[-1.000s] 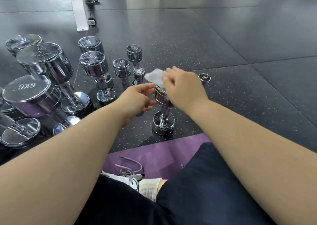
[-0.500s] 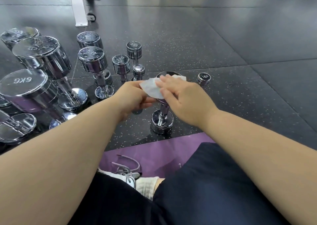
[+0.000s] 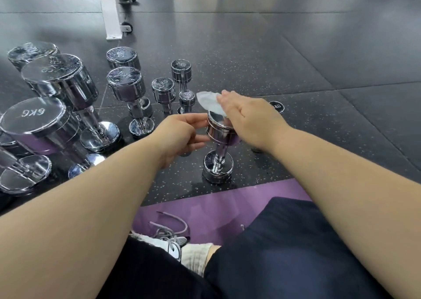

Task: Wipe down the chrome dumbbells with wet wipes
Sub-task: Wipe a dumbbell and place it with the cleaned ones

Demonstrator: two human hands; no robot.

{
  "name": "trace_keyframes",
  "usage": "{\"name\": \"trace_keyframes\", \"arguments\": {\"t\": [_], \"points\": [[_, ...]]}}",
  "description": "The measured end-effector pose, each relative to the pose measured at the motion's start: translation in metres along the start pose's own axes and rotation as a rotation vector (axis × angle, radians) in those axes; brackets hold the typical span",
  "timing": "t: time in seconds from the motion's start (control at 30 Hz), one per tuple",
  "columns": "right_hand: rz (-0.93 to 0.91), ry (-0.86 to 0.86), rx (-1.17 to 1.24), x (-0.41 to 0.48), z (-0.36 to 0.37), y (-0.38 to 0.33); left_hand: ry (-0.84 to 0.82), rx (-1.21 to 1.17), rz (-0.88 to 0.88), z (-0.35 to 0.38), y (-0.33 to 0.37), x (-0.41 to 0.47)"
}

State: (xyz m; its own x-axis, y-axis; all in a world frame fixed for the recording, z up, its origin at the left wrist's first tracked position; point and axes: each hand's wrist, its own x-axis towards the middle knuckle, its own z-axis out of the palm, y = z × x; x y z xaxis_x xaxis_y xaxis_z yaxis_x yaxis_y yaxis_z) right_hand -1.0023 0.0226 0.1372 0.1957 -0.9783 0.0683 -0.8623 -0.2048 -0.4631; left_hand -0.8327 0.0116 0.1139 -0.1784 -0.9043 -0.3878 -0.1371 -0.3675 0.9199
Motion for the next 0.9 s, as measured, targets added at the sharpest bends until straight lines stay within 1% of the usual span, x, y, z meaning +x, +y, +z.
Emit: {"name": "trace_keyframes", "arguments": {"t": [0.03, 0.07, 0.13, 0.2, 0.27, 0.3, 0.37, 0.43, 0.47, 0.57, 0.7, 0.77, 0.83, 0.9], "points": [[0.043, 0.028, 0.028, 0.002, -0.001, -0.001, -0.001, -0.001, 0.003, 0.000, 0.001, 0.000], [0.045, 0.049, 0.023, -0.002, 0.001, -0.003, 0.000, -0.004, 0.000, 0.000, 0.001, -0.001], [-0.035, 0.059, -0.042, -0.020, 0.005, -0.010, 0.009, -0.023, -0.005, -0.001, 0.003, -0.002], [-0.123, 0.025, -0.073, -0.032, 0.007, -0.018, 0.016, -0.040, -0.008, 0.000, 0.003, -0.004], [-0.147, -0.024, -0.105, -0.021, 0.006, -0.021, 0.032, -0.060, -0.016, 0.000, 0.003, -0.004], [-0.107, -0.037, -0.122, -0.012, 0.004, -0.020, 0.027, -0.059, -0.017, 0.001, 0.001, -0.004], [0.026, 0.013, -0.117, 0.005, -0.002, -0.011, 0.003, -0.025, 0.006, 0.000, 0.000, -0.003], [0.144, 0.087, -0.079, -0.001, -0.004, 0.001, -0.007, 0.005, 0.006, 0.000, 0.001, -0.004], [0.158, 0.115, -0.046, -0.012, -0.002, 0.005, -0.004, 0.012, 0.007, -0.001, 0.002, -0.004], [0.102, 0.139, 0.019, -0.042, 0.006, 0.000, 0.031, 0.012, 0.003, 0.000, 0.005, -0.003], [-0.049, 0.078, -0.056, -0.026, 0.013, -0.018, 0.024, -0.015, 0.010, 0.004, 0.004, -0.007], [-0.002, 0.091, -0.048, -0.007, 0.012, -0.018, 0.024, -0.009, 0.008, 0.004, 0.003, -0.009], [0.129, 0.113, -0.026, 0.010, 0.005, -0.009, 0.006, 0.017, 0.010, 0.002, 0.001, -0.008], [0.256, 0.138, 0.117, 0.012, 0.003, 0.004, 0.010, 0.029, 0.001, 0.000, 0.001, -0.007]]}}
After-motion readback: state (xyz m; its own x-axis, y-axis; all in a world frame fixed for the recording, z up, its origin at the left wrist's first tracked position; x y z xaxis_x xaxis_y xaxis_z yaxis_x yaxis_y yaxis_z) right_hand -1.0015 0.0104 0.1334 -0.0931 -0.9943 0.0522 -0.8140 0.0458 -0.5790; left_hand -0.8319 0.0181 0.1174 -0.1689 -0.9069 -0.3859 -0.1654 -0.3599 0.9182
